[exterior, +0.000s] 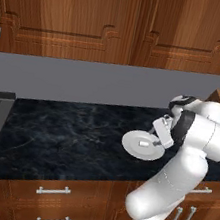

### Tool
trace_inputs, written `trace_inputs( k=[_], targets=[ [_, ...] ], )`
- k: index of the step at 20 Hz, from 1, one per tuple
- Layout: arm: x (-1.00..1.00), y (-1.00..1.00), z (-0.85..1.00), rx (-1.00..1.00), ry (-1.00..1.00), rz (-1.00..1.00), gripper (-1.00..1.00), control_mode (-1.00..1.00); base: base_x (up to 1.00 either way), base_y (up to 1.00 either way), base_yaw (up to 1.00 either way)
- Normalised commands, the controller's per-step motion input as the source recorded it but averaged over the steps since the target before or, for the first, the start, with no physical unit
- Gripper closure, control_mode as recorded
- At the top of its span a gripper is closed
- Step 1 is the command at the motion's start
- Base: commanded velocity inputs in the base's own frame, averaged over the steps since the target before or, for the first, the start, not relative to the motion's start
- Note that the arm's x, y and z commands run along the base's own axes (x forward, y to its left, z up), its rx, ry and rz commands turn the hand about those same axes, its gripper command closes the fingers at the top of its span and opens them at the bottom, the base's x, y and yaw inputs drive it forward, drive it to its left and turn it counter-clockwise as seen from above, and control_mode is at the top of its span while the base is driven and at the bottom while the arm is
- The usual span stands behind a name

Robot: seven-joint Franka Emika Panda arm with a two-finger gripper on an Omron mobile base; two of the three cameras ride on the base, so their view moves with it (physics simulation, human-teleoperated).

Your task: Pick up the marshmallow and place it in the cup of hot chocolate on the dining counter.

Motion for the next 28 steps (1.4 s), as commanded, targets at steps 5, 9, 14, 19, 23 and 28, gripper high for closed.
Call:
trace_inputs(
  k=[5,9,14,19,23,28],
  targets=[
    [0.12,0.00,-0.42,0.00,0.00,0.00,-1.00,-1.00,0.00,0.00,0.00],
    [0.34,0.00,-0.31,0.00,0.00,0.00,-1.00,-1.00,0.00,0.00,0.00],
    [0.24,0.02,-0.26,0.00,0.03,0.00,-1.00,-1.00,0.00,0.00,0.00],
    [0.16,0.09,-0.22,0.00,0.05,0.00,-1.00,-1.00,0.00,0.00,0.00],
    [0.00,0.01,0.00,0.00,0.00,0.00,-1.00,-1.00,0.00,0.00,0.00],
    [-0.24,0.05,0.00,0.00,0.00,0.00,-1.00,-1.00,0.00,0.00,0.00]
  ],
)
